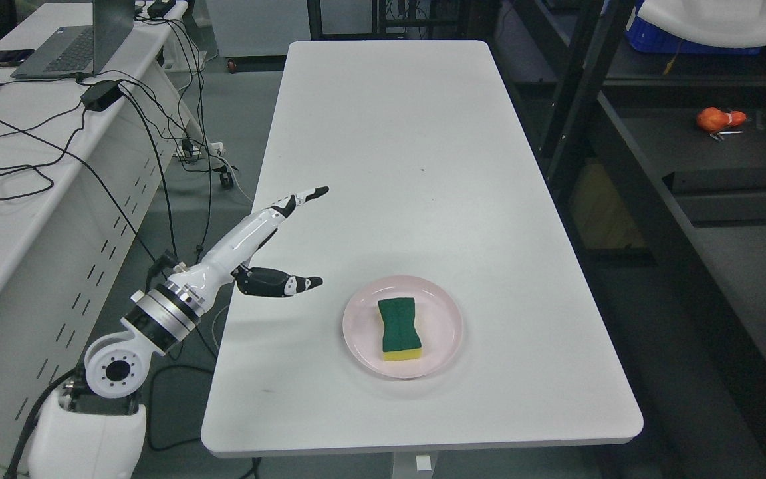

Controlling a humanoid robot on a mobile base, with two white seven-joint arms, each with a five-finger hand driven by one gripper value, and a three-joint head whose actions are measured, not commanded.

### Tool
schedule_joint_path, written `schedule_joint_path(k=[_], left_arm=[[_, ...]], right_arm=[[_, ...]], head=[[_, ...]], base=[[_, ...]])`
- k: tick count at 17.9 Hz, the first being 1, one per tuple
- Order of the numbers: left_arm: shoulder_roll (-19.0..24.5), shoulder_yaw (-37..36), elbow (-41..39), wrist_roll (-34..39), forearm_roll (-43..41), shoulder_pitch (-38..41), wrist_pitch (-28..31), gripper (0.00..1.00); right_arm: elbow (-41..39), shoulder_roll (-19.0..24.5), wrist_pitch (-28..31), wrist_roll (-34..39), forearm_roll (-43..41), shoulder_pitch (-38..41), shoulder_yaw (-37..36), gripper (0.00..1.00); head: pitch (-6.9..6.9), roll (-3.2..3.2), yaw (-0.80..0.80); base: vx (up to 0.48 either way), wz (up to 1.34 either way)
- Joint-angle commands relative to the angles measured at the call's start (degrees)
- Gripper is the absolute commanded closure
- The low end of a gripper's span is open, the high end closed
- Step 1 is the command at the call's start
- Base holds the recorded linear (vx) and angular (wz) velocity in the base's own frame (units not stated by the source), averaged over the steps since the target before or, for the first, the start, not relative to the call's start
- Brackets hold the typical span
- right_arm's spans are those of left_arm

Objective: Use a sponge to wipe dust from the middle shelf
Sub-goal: 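Reach the left hand over the plate and close it on the green-yellow sponge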

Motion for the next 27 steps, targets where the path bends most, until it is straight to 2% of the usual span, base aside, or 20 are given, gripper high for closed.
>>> schedule_joint_path(k=[1,4,10,13,20,27], left_arm=[[11.93,-10.33,9.32,-1.55,-20.77,-8.26,-6.90,0.06],[10.97,-15.23,16.28,-2.53,-27.39,-13.19,-15.35,0.07],[7.11,-24.02,23.84,-2.44,-31.27,-21.90,-20.46,0.08],[2.19,-26.06,26.40,-2.35,-31.27,-22.61,-23.28,0.10],[-2.83,-27.47,26.67,-2.26,-30.92,-22.35,-25.04,0.10],[-2.83,-27.73,26.93,-2.53,-31.10,-21.47,-26.45,0.09]], right_arm=[[-1.00,-1.00,4.14,0.04,0.00,0.01,0.00,0.00],[-1.00,-1.00,4.14,0.04,0.00,0.01,0.00,0.00],[-1.00,-1.00,4.14,0.04,0.00,0.01,0.00,0.00],[-1.00,-1.00,4.14,0.04,0.00,0.01,0.00,0.00],[-1.00,-1.00,4.14,0.04,0.00,0.01,0.00,0.00],[-1.00,-1.00,4.14,0.04,0.00,0.01,0.00,0.00]], head=[[0.00,0.00,0.00],[0.00,0.00,0.00],[0.00,0.00,0.00],[0.00,0.00,0.00],[0.00,0.00,0.00],[0.00,0.00,0.00]], base=[[0.000,0.00],[0.000,0.00],[0.000,0.00],[0.000,0.00],[0.000,0.00],[0.000,0.00]])
